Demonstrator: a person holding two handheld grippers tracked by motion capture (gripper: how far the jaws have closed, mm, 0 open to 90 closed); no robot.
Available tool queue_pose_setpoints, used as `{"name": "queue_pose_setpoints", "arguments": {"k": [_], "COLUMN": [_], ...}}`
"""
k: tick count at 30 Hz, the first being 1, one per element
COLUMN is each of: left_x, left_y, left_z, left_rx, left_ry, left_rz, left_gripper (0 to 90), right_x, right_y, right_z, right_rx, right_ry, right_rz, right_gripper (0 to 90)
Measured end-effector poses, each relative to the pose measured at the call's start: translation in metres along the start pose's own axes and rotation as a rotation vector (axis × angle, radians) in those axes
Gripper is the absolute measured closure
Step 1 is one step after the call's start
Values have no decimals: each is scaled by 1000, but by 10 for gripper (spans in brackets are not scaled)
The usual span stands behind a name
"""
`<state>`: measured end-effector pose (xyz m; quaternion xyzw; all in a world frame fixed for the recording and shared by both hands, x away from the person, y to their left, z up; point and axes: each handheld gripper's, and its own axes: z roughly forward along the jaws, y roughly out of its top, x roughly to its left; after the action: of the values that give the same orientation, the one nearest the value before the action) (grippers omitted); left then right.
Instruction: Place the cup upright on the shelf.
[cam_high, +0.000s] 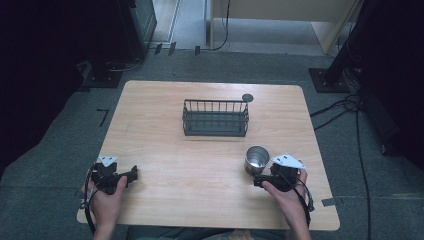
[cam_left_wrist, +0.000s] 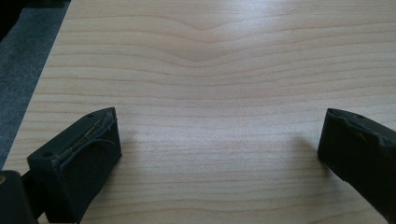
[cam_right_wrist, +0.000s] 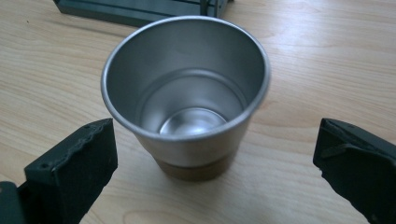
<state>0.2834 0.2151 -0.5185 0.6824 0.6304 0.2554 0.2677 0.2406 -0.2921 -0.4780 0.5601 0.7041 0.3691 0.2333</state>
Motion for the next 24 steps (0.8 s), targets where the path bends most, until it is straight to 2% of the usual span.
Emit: {"name": "queue_pose_setpoints", "arguments": {"k": [4,13,22,24], "left_x": [0,0,0,0], "left_y": [0,0,0,0], "left_z": [0,0,0,0], "left_rx": [0,0,1,0], "left_ry": [0,0,-1,0], "left_rz": [0,-1,1,-1], "left_gripper": [0,0,0,0], "right_x": [5,12,14,13], "right_y": [6,20,19,19], "right_z": [8,21,36,38], "right_rx": [6,-4,45,54], "right_ry": [-10,-21,-67,-61], "right_rz": [-12,5,-7,0], "right_gripper": [0,0,20,30]}}
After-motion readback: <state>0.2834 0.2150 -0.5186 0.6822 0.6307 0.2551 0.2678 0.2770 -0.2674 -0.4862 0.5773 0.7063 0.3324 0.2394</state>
